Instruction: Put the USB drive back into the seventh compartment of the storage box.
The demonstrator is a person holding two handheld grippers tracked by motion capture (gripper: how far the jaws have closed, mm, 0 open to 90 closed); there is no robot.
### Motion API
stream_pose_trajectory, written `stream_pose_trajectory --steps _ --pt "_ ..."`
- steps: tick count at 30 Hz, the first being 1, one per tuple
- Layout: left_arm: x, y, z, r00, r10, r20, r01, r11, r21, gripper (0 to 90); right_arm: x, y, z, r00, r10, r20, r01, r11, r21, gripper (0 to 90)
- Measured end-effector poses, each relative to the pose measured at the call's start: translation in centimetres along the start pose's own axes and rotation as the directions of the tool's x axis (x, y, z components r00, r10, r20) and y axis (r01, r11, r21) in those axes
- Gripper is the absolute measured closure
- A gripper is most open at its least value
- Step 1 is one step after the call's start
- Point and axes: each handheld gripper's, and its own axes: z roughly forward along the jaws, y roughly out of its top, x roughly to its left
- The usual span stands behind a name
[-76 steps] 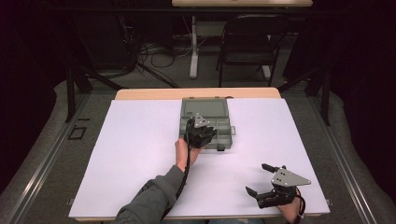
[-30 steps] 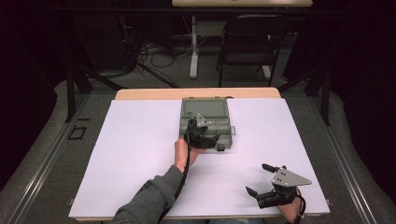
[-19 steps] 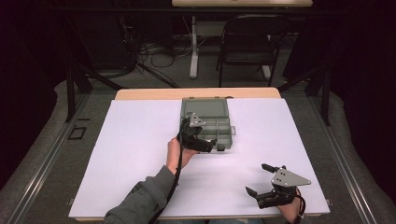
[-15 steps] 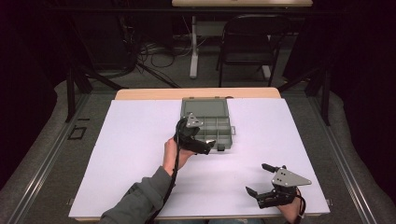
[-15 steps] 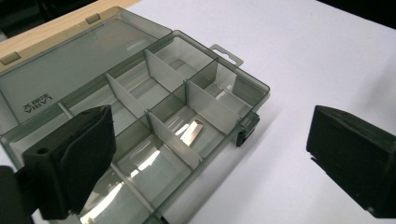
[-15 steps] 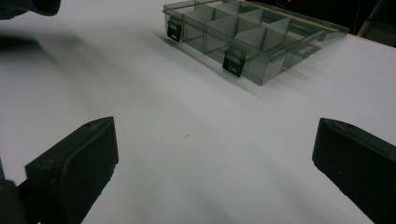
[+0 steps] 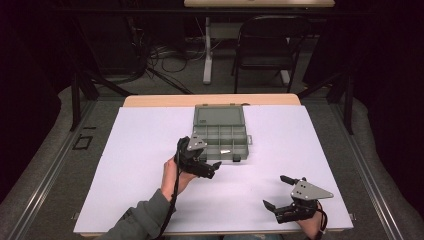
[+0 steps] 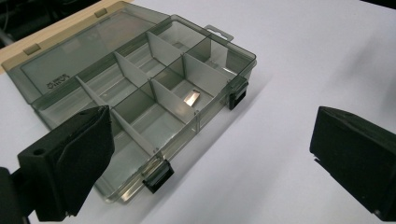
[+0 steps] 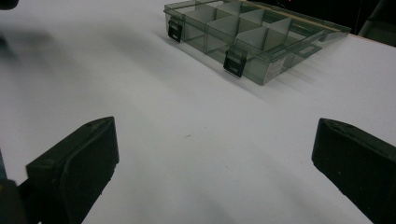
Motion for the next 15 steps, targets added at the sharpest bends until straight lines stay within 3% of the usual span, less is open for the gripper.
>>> stream_pose_trajectory --steps 9,15 --pt "-0.3 -1.6 -2.5 0.9994 0.025 -0.023 -0.025 0.9996 -0.011 0.0 0.0 0.0 0.0 1.0 -0.001 -0.001 0.001 1.0 0.0 0.1" --pt "-0.1 -3.0 -4.0 0.9989 0.015 -0.044 -0.016 0.9995 -0.026 0.0 0.0 0.0 0.0 1.0 0.002 -0.001 -0.002 1.0 -0.004 0.2"
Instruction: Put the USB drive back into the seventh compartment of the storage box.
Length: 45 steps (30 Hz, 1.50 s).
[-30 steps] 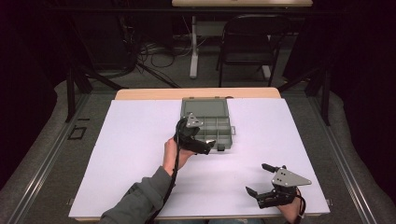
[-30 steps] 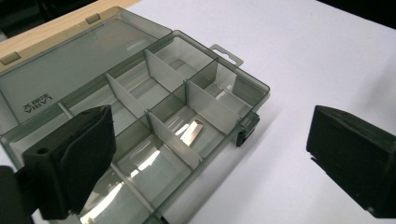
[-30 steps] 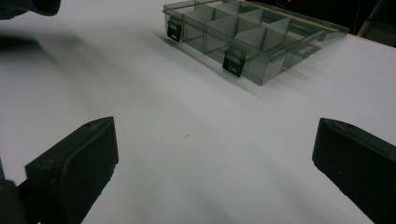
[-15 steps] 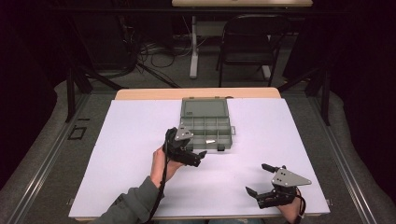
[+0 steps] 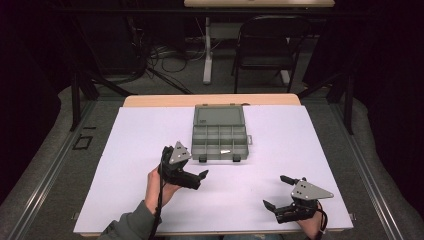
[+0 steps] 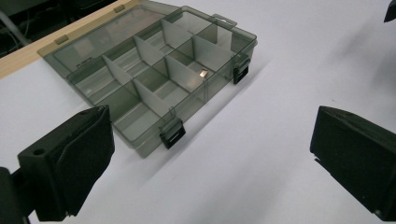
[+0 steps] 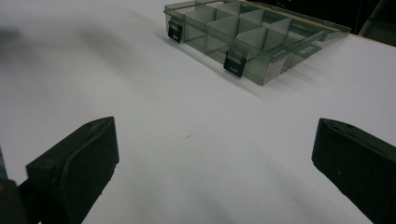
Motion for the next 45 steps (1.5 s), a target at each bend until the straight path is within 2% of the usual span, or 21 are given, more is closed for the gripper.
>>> stream_pose_trajectory --steps 14,18,29,41,45 --pt "0.3 -3.4 -3.1 0.9991 -0.016 -0.039 0.016 0.9997 -0.02 0.0 0.0 0.0 0.0 1.0 0.0 0.0 0.0 1.0 0.001 0.2" --pt "0.5 -4.3 -3.9 0.9975 -0.026 -0.066 0.024 0.9992 -0.031 0.0 0.0 0.0 0.0 1.0 -0.001 0.0 0.001 1.0 0.001 0.1" --pt "0.8 -7.1 -5.2 0.9931 -0.061 -0.1 0.056 0.9968 -0.057 0.0 0.1 0.0 0.0 1.0 0.002 -0.002 -0.002 1.0 0.002 0.1" --pt "1.1 -10.8 -5.9 0.9928 -0.076 -0.092 0.067 0.993 -0.097 0.0 0.0 0.0 0.0 1.0 0.003 -0.003 -0.003 1.0 0.001 0.1" --pt "1.0 -12.1 -6.1 0.9929 -0.085 -0.083 0.074 0.9888 -0.129 0.0 0.1 0.0 0.0 1.0 0.002 -0.003 -0.002 1.0 0.004 0.1"
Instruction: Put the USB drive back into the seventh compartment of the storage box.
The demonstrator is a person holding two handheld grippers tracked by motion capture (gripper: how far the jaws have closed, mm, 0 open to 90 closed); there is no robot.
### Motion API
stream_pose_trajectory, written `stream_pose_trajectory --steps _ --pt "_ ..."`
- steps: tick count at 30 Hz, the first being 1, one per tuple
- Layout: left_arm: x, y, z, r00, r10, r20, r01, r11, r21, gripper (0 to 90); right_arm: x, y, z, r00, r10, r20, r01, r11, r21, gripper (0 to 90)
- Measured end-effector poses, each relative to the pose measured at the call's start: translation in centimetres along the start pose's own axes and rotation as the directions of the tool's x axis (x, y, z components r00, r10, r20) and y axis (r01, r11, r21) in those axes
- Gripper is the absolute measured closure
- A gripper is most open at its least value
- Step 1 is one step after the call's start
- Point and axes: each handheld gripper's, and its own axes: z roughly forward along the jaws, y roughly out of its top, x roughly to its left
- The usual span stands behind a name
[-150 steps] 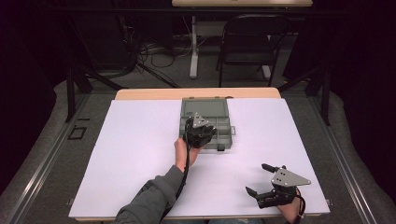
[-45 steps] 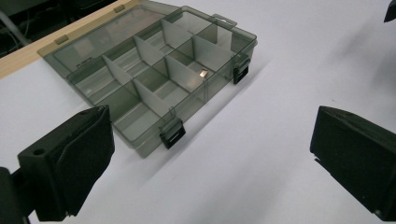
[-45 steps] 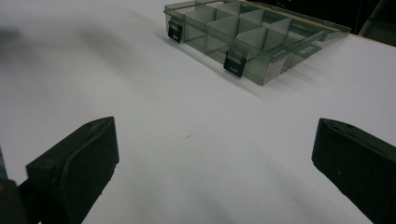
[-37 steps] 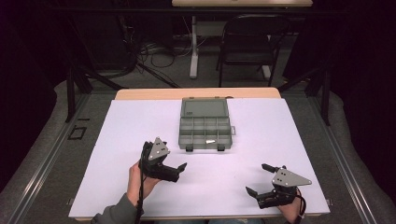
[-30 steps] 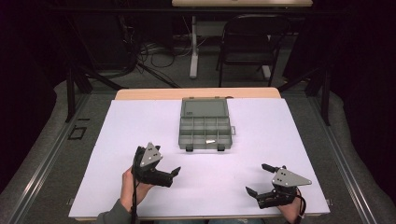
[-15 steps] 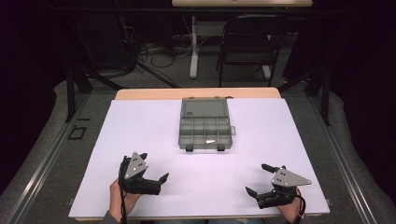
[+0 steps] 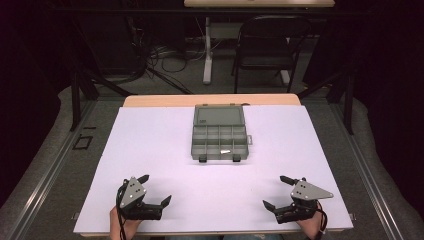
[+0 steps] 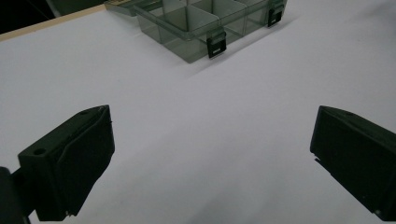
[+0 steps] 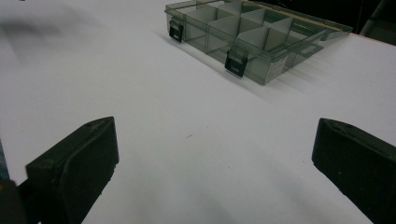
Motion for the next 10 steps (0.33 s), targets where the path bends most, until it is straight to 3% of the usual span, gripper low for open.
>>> stream_pose_trajectory --steps 3,10 --pt "0.08 -0.77 -0.21 0.9998 -0.005 0.017 0.005 0.9997 -0.022 0.0 0.0 -0.01 0.01 1.0 0.0 0.002 0.0 1.0 0.002 0.0" --pt "0.0 -0.93 -0.17 0.9999 0.01 0.009 -0.009 0.9987 -0.051 0.0 -0.01 -0.05 0.02 1.0 0.0 -0.006 0.0 1.0 0.004 0.0"
